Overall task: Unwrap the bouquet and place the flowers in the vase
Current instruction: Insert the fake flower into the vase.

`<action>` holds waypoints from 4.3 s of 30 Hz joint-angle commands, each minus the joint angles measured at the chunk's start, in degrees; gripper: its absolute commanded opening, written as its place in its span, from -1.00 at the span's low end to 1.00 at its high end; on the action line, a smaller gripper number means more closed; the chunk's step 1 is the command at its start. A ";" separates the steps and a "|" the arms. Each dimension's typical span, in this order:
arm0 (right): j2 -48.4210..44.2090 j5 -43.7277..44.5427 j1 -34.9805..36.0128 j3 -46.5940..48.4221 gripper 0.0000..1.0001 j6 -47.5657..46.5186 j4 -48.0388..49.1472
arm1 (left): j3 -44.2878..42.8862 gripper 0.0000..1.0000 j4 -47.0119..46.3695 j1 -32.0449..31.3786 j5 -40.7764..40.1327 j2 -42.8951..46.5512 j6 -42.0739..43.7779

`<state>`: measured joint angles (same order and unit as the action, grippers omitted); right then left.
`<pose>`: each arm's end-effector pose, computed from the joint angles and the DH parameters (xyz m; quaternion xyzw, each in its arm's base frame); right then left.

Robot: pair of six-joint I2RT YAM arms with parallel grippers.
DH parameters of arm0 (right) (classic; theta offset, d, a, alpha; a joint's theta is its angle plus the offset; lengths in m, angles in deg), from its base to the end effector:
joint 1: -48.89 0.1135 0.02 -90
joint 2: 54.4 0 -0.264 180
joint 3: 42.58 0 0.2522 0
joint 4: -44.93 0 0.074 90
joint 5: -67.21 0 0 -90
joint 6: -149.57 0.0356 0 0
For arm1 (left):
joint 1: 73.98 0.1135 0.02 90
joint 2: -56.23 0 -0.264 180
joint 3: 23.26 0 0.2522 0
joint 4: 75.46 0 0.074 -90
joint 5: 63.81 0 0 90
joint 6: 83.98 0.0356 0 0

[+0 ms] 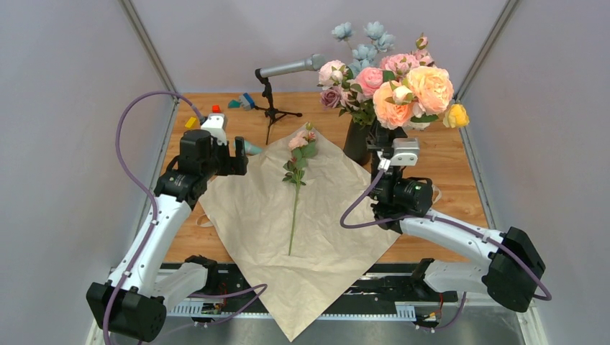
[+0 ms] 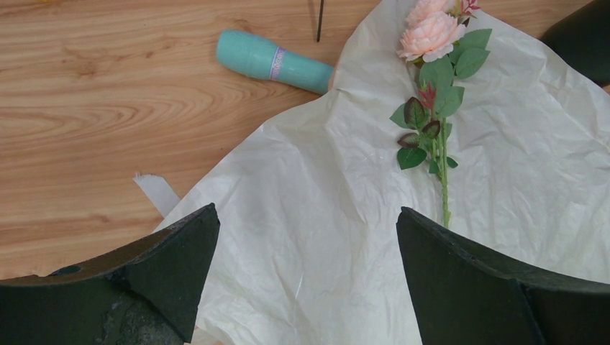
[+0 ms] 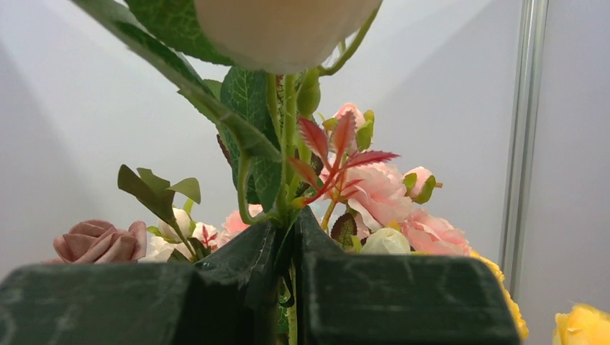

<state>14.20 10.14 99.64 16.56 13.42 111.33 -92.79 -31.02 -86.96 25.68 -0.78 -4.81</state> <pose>0.1599 0.1652 0.4049 -0.0240 0.3843 -0.0437 0.9219 0.2100 -0.0481 0.3317 0.0142 0.8742 -0.0963 0.4758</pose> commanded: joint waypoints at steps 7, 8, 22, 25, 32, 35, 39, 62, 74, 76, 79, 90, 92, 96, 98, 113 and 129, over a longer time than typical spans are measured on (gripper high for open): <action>1.14 1.04 -2.86 -3.40 -1.00 5.48 4.91 | 0.13 1.00 -1.06 0.31 0.16 -0.29 1.34; 1.22 1.19 -2.99 -3.64 -1.00 5.99 4.58 | 0.13 1.00 -1.06 0.32 0.16 -0.29 1.34; 3.98 4.83 -4.16 -6.79 -1.00 11.10 3.68 | 0.72 1.00 -1.69 0.32 0.16 0.13 1.27; 3.26 5.62 -4.62 -7.80 -1.00 12.63 1.77 | 0.75 1.00 -1.84 0.32 1.90 -0.20 1.10; 0.50 5.59 -6.21 -9.47 -1.00 17.35 -5.05 | 0.79 1.00 -1.85 0.32 2.59 -0.48 0.99; 0.07 5.70 -6.57 -9.99 -1.00 18.42 -6.94 | 0.77 1.00 -1.93 0.31 2.91 -0.67 0.86; 0.09 5.67 -6.94 -10.30 -1.00 19.52 -9.96 | 0.74 1.00 -1.77 0.32 3.62 -0.71 0.73; 4.78 5.60 -8.29 -10.04 -1.00 21.85 -12.69 | 1.01 1.00 -1.76 0.32 3.65 -0.29 0.72; 8.54 5.90 -8.73 -9.55 -1.00 22.82 -12.21 | 1.01 1.00 -1.74 0.32 3.80 -0.20 0.74; 8.59 6.01 -8.73 -9.90 -1.00 23.02 -12.22 | 1.01 1.00 -1.76 0.32 3.87 -0.20 0.73; 8.36 6.00 -8.73 -10.14 -1.00 23.13 -12.67 | 1.01 1.00 -1.76 0.32 3.92 -0.29 0.72; 6.88 5.33 -8.64 -10.76 -0.59 23.91 -16.00 | 1.01 1.00 -1.67 0.32 4.04 -0.37 0.72; 6.46 5.06 -8.64 -10.61 -0.53 23.90 -17.13 | 0.95 1.00 -1.67 0.32 4.09 -0.33 0.72; 5.65 4.92 -8.64 -10.81 -0.40 23.67 -18.43 | 0.92 1.00 -1.69 0.27 4.09 -0.43 0.66; 5.42 4.91 -8.66 -11.01 -0.34 23.65 -18.67 | 0.92 1.00 -1.67 0.31 4.11 -0.45 0.64; 2.04 5.48 -6.58 -14.25 0.19 25.33 -23.42 | 1.01 1.00 -1.66 0.32 4.42 -0.89 0.63; -13.12 2.75 -5.23 -16.20 0.61 39.53 -52.25 | 1.07 1.00 -1.43 0.32 5.45 -2.33 -0.70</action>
<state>5.39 14.90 94.11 -0.20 47.08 70.89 -91.78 -31.04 -86.96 30.05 -2.66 -4.35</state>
